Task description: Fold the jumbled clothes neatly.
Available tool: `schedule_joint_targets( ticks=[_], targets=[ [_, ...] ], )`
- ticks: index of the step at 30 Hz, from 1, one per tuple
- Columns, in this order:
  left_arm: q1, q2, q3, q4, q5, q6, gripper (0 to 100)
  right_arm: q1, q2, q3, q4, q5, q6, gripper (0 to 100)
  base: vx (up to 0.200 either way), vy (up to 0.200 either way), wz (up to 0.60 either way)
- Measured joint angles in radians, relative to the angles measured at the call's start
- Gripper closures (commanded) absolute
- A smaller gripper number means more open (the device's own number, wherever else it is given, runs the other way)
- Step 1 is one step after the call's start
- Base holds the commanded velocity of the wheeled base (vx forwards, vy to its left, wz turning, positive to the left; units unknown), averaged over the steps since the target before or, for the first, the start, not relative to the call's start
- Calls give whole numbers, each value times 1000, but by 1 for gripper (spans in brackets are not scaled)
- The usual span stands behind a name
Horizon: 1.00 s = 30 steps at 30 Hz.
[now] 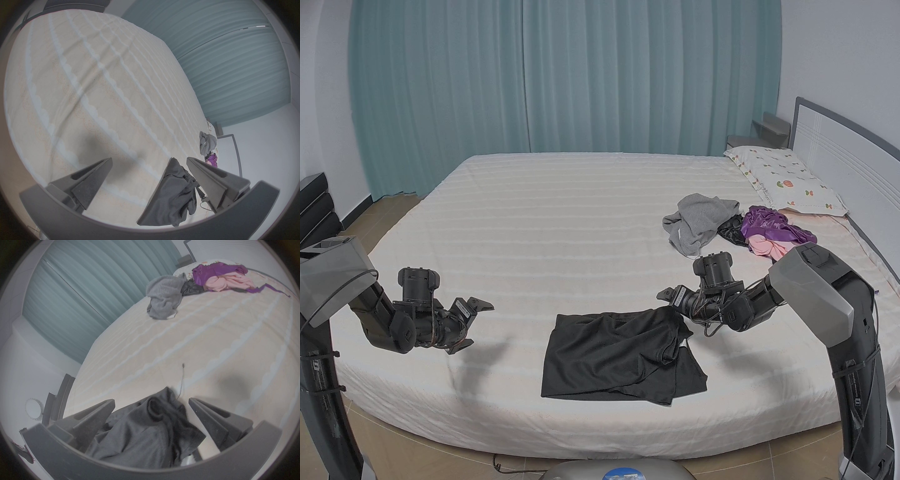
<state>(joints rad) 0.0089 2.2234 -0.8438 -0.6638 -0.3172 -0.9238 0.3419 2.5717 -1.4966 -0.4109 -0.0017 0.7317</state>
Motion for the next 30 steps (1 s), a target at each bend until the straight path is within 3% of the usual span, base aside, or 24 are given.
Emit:
schedule_joint_targets(
  ticks=[6,7,30],
  targets=[
    [0,1,-1,0,0,1,0,20,17,-22,-10,13,-21,0,0,0,0],
    [0,1,-1,0,0,1,0,18,19,-25,-9,15,-21,100,0,0,0],
    [0,1,-1,0,0,0,0,-30,11,-22,0,21,-45,100,0,0,0]
  ],
)
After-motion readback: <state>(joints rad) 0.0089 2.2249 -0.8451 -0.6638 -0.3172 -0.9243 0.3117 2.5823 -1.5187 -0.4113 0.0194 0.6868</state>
